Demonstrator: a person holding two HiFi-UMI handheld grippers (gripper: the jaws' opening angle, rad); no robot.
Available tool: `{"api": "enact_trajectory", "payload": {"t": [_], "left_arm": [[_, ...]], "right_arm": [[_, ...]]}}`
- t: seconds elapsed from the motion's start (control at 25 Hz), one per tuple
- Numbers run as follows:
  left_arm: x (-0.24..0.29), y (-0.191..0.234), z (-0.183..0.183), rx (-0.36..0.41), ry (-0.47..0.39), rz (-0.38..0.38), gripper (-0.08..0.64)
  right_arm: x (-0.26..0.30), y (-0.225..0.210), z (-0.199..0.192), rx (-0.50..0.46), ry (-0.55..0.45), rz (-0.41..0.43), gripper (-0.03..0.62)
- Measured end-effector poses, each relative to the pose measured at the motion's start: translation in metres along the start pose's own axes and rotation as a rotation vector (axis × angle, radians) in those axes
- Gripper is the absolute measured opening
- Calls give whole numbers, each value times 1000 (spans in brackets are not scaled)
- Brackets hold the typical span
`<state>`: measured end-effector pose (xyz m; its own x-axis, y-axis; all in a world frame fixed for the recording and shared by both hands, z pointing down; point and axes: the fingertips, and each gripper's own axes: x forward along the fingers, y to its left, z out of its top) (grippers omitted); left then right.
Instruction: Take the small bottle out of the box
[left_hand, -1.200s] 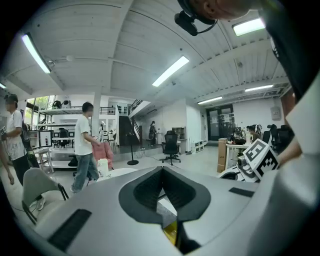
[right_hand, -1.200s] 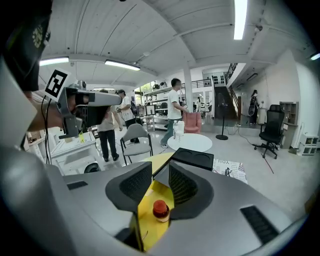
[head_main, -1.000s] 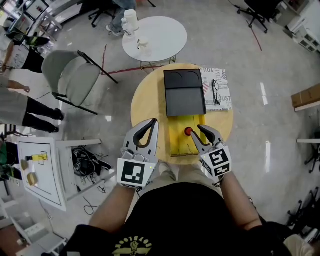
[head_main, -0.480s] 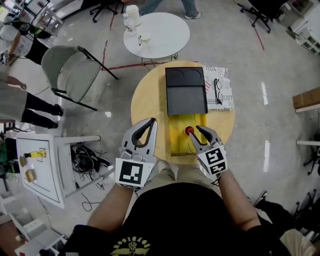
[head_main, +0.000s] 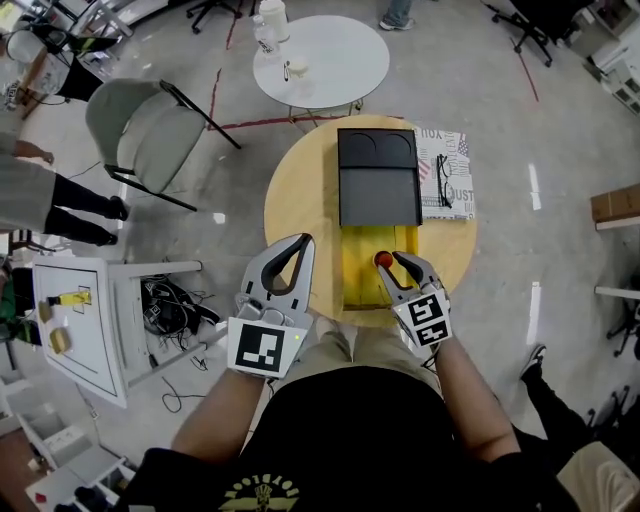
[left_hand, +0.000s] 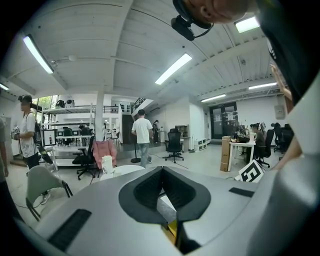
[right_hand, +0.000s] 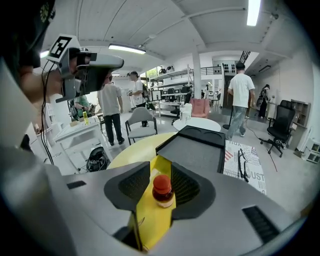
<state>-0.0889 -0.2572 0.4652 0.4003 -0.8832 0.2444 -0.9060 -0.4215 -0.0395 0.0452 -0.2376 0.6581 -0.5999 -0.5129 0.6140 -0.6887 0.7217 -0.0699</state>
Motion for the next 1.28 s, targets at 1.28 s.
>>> {"api": "enact_trajectory", "payload": {"t": [1.28], "left_arm": [[-4, -3, 2, 5, 15, 34, 14]], "right_arm": [[12, 5, -28, -135, 101, 62, 144]]}}
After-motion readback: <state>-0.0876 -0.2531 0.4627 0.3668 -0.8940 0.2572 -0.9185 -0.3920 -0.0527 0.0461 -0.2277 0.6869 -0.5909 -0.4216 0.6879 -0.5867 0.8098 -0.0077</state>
